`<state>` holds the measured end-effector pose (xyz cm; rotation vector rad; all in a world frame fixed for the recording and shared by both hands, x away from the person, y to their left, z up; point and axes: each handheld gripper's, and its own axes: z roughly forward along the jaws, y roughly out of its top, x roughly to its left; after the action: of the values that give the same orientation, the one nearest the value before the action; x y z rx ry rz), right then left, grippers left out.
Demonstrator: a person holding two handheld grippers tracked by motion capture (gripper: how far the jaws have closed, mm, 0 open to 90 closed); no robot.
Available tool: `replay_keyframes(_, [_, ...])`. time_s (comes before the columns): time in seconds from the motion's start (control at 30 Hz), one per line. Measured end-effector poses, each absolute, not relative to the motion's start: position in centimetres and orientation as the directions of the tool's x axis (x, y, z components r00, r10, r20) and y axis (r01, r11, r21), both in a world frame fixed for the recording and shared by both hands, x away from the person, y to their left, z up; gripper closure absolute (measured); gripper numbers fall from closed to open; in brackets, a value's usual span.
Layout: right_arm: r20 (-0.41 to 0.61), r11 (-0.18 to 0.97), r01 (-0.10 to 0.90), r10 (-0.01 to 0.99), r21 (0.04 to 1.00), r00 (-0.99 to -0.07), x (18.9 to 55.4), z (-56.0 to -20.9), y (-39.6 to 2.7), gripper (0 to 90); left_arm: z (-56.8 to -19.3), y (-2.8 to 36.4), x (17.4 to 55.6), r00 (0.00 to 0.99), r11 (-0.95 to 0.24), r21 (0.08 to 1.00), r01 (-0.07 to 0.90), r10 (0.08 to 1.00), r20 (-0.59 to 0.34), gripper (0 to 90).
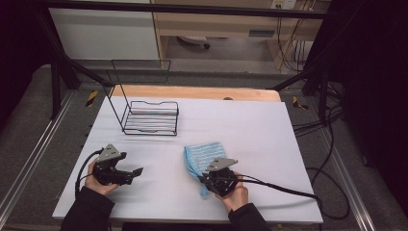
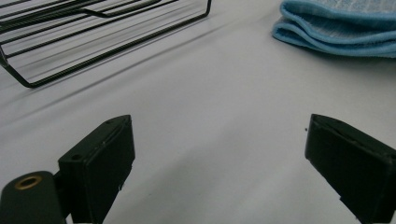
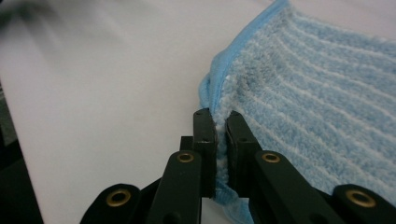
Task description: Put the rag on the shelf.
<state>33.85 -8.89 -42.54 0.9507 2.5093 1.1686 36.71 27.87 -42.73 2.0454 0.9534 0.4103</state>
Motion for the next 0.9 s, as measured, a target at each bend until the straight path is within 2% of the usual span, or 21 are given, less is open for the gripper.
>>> replay_keyframes(0.37, [0.154, 0.437, 0.513, 0.631, 0.739, -0.76, 34.0, -43.0, -5.4, 85.4, -42.7, 27.9, 36.7, 0.66, -0.372, 0.792, 0.485, 0.75, -0.051, 8.4])
replay_keyframes(0.57, [0.157, 0.446, 0.509, 0.618, 0.736, -0.77, 34.1, -43.5, -3.8, 83.4, -42.7, 27.9, 36.7, 0.659, -0.369, 0.792, 0.486, 0.75, -0.055, 8.5])
replay_keyframes(0.63, [0.17, 0.456, 0.514, 0.605, 0.727, -0.778, 34.2, -43.7, -3.7, 77.5, -42.7, 27.9, 36.7, 0.659, -0.371, 0.789, 0.489, 0.75, -0.055, 8.5])
replay_keyframes(0.8, [0.169, 0.436, 0.487, 0.589, 0.757, -0.791, 34.1, -42.9, -4.3, 47.0, -42.6, 27.8, 36.7, 0.657, -0.365, 0.791, 0.49, 0.751, -0.061, 8.6])
replay_keyframes(0.9, [0.161, 0.4, 0.472, 0.605, 0.785, -0.78, 34.4, -41.9, -5.7, 39.3, -42.3, 27.4, 36.5, 0.662, -0.345, 0.797, 0.495, 0.744, -0.09, 8.8])
